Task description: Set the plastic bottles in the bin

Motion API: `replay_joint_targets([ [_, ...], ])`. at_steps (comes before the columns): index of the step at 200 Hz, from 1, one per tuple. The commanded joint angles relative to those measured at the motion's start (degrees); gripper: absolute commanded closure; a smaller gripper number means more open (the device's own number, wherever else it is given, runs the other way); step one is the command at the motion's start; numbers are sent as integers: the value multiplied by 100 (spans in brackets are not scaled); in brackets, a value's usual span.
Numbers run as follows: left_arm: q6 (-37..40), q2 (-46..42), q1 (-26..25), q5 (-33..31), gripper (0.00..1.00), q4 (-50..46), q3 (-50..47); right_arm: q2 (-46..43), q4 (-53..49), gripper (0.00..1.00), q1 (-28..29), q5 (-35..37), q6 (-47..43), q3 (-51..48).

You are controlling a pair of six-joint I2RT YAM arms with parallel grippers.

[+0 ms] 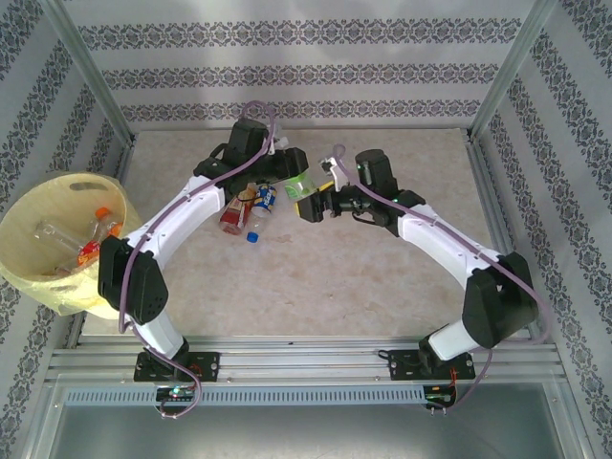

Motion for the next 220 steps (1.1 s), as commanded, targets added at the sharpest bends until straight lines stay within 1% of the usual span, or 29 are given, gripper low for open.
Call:
replay_joint_targets([
  [1, 49, -317, 95, -449, 45, -93, -14, -428, 216, 2, -67, 174, -64, -18],
  [17, 136, -472, 153, -689, 45, -201, -34, -673, 760, 2, -111, 440, 194, -303],
  [28, 184, -610, 188, -861, 43, -280, -74, -817, 1052, 2, -136, 682, 318, -452],
  [66, 358, -1072, 314, -1276, 44, -486, -213, -1157, 1259, 2, -204, 1351, 558, -528],
  [92, 487, -1406, 405, -1541, 44, -631, -297, -1365, 1452, 2, -218, 2174, 763, -634],
  [110, 613, -1661, 453, -1746, 44, -756, -317, -1469, 1432, 2, -221, 2830, 737, -687],
  [133, 884, -1923, 488, -2058, 44, -1180, -150, -1530, 1453, 2, -282, 3437, 778, -768],
  [157, 1259, -2235, 488, -2628, 44, -1740, 123, -1476, 1507, 2, -405, 3608, 1034, -778],
  [182, 1656, -2575, 491, -3343, 44, -2103, 322, -1327, 1603, 2, -478, 3563, 1238, -742],
  [194, 1841, -2686, 495, -3737, 43, -2273, 437, -1241, 1646, 2, -484, 3521, 1302, -689],
  [220, 2076, -2753, 590, -4853, 42, -2796, 875, -1058, 1660, 2, -502, 3399, 1420, -536],
])
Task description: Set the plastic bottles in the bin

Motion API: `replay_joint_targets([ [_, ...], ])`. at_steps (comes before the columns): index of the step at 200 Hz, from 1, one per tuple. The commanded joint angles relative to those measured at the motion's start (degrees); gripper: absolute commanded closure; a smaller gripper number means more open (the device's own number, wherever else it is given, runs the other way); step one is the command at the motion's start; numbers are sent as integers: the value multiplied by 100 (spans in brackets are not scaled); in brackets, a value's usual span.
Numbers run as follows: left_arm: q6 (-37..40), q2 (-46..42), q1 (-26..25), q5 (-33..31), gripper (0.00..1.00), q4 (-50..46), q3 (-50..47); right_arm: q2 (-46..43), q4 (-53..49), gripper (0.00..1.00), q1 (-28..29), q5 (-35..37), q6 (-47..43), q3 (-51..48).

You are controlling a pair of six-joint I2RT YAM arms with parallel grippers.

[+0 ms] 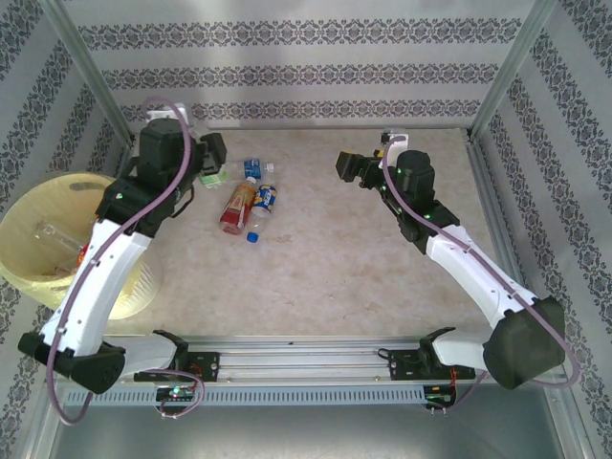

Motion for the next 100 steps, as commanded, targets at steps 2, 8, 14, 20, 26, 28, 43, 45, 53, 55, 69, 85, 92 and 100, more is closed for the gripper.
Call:
replay_joint_targets([
  [2, 544, -144, 164, -1385, 42, -705, 465, 180, 198, 2, -28, 4, 255, 199],
  [8, 608, -173, 229, -1597, 42, -755, 519, 218, 197, 2, -28, -19, 279, 228],
  [14, 688, -198, 286, -1821, 42, -782, 564, 247, 208, 2, -25, -45, 304, 235],
  [20, 753, -226, 353, -2046, 42, -812, 617, 269, 214, 2, -25, -65, 327, 259],
  [26, 822, -247, 446, -2244, 42, -833, 657, 286, 214, 2, -31, -86, 348, 269],
  [28, 845, -257, 484, -2305, 42, -839, 671, 294, 212, 2, -31, -91, 356, 276],
  [43, 1016, -330, 783, -2664, 42, -839, 706, 314, 208, 2, -29, -112, 384, 283],
  [45, 1045, -335, 818, -2719, 42, -836, 705, 314, 208, 2, -26, -113, 391, 283],
  [53, 1214, -369, 922, -2981, 42, -756, 665, 310, 198, 2, -27, -114, 395, 286],
  [55, 1253, -376, 943, -3058, 42, -740, 656, 311, 194, 2, -30, -120, 400, 286],
  [69, 1458, -412, 1126, -3519, 42, -671, 579, 298, 184, 2, -32, -109, 393, 282],
  [85, 1489, -499, 1563, -3735, 42, -720, 450, 281, 164, 2, -38, -100, 393, 273],
  [92, 1475, -568, 1791, -3779, 42, -733, 359, 275, 145, 2, -40, -104, 383, 271],
  [100, 1459, -661, 2058, -3768, 42, -725, 230, 271, 95, 2, -39, -109, 352, 290],
])
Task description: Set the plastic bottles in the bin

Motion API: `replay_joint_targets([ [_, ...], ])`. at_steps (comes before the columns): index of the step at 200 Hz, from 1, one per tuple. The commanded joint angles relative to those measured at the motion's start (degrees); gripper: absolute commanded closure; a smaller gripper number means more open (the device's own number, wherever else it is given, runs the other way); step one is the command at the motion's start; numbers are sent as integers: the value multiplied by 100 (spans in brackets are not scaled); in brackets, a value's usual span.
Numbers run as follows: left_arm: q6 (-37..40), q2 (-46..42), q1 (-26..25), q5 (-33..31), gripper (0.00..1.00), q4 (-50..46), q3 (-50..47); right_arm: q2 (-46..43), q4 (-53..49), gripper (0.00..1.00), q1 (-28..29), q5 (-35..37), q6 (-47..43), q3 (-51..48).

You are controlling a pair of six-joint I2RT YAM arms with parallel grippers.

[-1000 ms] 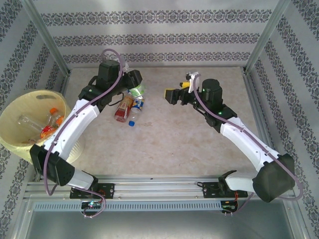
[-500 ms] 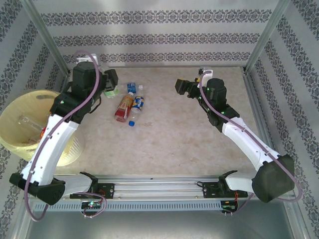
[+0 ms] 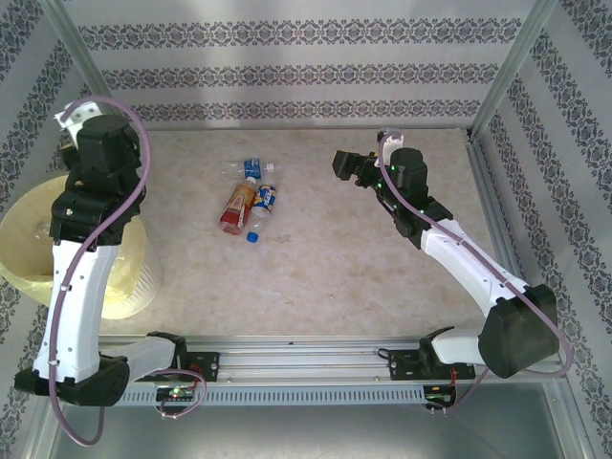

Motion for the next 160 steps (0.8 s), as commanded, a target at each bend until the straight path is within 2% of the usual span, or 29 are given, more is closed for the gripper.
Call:
replay_joint_targets([
  [1, 280, -262, 637, -681, 42, -164, -253, -22, 68, 2, -44, -61, 51, 199],
  [22, 228, -443, 1328, -447, 42, -127, -588, -16, -121, 2, -50, -78, -23, 255],
  [43, 66, -448, 1971, 81, 41, -255, -794, -16, -209, 2, -57, -106, -44, 291],
  [75, -196, -280, 2685, 668, 41, -427, -1008, -15, -236, 2, -57, -150, -16, 313],
  [129, -674, 14, 2921, 1568, 41, -286, -1189, 42, -302, 2, -48, -212, 9, 383],
  [149, -1027, 229, 2924, 1594, 42, -358, -1115, 64, -306, 2, -35, -247, 32, 407],
  [160, -1226, 336, 2961, 1600, 38, -398, -1082, 62, -334, 2, -21, -256, 28, 416],
])
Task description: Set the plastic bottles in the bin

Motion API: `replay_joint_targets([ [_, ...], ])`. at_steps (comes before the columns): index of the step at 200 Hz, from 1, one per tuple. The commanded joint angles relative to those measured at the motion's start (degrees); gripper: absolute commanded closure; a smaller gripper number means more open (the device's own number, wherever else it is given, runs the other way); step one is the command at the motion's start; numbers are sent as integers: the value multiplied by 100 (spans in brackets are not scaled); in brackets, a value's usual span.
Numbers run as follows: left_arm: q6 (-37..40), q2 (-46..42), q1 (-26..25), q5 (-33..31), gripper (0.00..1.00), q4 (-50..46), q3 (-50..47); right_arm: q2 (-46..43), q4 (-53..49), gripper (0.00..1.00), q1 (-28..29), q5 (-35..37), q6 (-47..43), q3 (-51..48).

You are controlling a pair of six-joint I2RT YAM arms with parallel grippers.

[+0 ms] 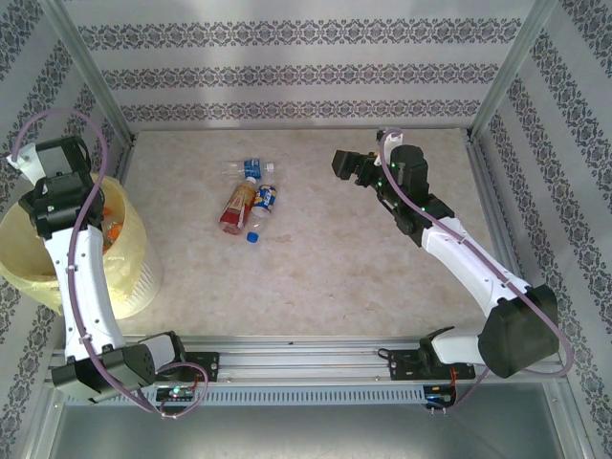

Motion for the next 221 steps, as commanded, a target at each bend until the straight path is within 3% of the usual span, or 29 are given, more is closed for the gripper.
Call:
replay_joint_targets([
  [1, -620, 180, 109, 203, 38, -149, 98, 44, -21, 2, -13, -127, 26, 239],
  [38, -1155, 462, 191, 481, 17, -310, 255, -6, -139, 2, -14, -102, -78, 238],
  [107, -1362, 64, -55, 1954, 15, 103, 205, -52, -128, 2, -23, -19, -97, 143],
  [128, -1261, -90, -610, 1952, 14, 300, 223, -44, -86, 2, -22, 12, -25, 130],
  [166, -884, 121, -2066, 1706, 5, 356, 603, -80, 37, 2, -48, 369, 220, -41],
  [177, -790, 292, -2446, 1772, 0, 376, 691, -93, 51, 2, -74, 428, 304, -89],
  [221, -338, 1581, -3753, 1949, 0, 19, 1362, -160, -79, 2, -185, 367, 446, -191],
])
